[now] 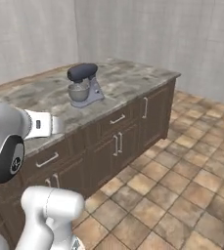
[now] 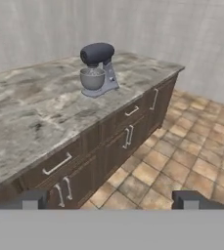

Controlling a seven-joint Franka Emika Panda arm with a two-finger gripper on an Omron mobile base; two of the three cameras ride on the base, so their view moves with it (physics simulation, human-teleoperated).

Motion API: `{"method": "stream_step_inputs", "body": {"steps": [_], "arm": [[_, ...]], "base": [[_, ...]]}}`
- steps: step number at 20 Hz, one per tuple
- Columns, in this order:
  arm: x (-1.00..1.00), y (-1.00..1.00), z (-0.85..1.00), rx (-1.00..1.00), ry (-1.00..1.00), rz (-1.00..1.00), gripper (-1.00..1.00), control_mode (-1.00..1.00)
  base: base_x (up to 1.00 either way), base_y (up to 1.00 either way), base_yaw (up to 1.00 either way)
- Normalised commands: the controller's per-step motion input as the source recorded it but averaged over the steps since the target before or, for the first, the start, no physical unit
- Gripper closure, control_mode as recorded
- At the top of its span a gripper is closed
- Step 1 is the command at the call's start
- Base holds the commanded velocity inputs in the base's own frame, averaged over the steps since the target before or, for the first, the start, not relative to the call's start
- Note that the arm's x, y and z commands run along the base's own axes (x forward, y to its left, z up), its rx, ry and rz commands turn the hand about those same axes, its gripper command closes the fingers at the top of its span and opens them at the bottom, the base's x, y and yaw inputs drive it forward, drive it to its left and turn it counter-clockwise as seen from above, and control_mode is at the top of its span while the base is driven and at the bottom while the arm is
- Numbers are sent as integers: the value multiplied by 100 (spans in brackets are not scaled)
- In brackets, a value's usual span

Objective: Navigate to the coffee machine.

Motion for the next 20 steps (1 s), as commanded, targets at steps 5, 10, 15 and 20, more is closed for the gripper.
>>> {"method": "stream_step_inputs", "body": {"steps": [5,10,15,20], "arm": [[0,0,0,0,0,0,-100,100],[0,0,0,0,0,0,-100,100],[0,0,0,0,0,0,-100,100],[0,0,0,0,0,0,-100,100]], "base": [[0,0,-100],[0,0,-100],[0,0,-100],[0,0,-100]]}}
